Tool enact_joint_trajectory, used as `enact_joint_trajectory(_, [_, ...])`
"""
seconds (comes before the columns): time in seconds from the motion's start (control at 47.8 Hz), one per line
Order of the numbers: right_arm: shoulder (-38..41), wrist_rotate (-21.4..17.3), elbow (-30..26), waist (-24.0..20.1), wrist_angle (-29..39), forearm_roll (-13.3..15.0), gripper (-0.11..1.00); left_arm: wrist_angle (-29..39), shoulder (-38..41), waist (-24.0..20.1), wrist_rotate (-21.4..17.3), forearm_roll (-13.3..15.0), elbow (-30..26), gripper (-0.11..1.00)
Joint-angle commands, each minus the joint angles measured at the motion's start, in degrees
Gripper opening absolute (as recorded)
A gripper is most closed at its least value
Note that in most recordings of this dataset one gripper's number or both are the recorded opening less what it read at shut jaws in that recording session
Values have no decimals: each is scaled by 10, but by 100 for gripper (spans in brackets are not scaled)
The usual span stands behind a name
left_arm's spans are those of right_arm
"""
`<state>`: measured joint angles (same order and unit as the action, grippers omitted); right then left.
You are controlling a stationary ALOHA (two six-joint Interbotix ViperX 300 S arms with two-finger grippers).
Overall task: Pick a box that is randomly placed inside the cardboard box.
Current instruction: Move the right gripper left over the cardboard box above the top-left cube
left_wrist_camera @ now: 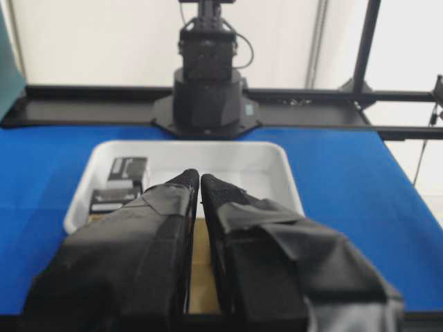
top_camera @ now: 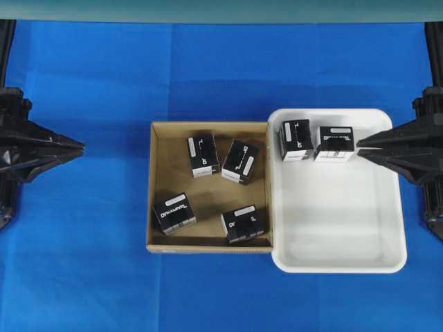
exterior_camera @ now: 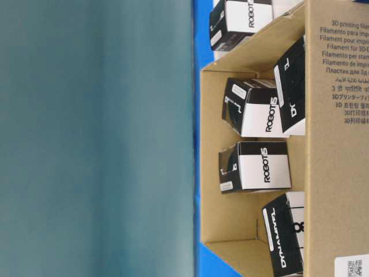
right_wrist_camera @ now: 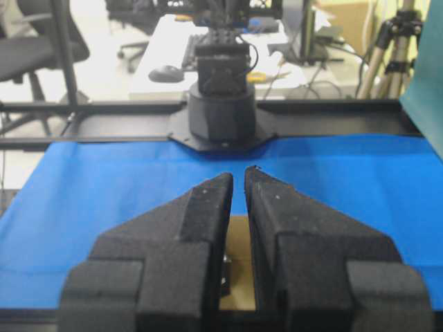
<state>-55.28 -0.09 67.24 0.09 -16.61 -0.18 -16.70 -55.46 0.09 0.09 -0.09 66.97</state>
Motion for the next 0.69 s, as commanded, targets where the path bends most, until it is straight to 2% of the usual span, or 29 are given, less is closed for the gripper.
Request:
enact_joint_trajectory(0.0, [7,-14,-25,-15,6,-18,14,6,14,5,13,-8,-11,14])
enact_joint_trajectory(0.042, [11,-18,-36,-15,32,-48,13,13,15,6,16,-8,-15,12])
enact_joint_trajectory(0.105, [27,-34,-73,0,107,-91,2,29,15,8,18,-8,-21,2])
enact_joint_trajectory(0.146, [38,-41,-94,12,152,-105,-2,41,14,9,18,-7,-25,-3])
enact_joint_trajectory(0.209, [58,-58,-122,25,209,-126,-3,69,14,8,18,-8,-33,-6])
enact_joint_trajectory(0.314, [106,-115,-182,51,285,-155,-3,119,16,8,18,-8,-46,-6])
enact_joint_trajectory(0.46, [185,-201,-243,68,383,-161,-3,174,18,9,20,-8,-57,-6])
enact_joint_trajectory(0.543, [244,-230,-284,68,427,-161,-3,187,16,9,20,-8,-59,-6])
enact_joint_trajectory(0.669, [329,-250,-351,68,473,-161,-3,196,16,9,20,-7,-59,-6])
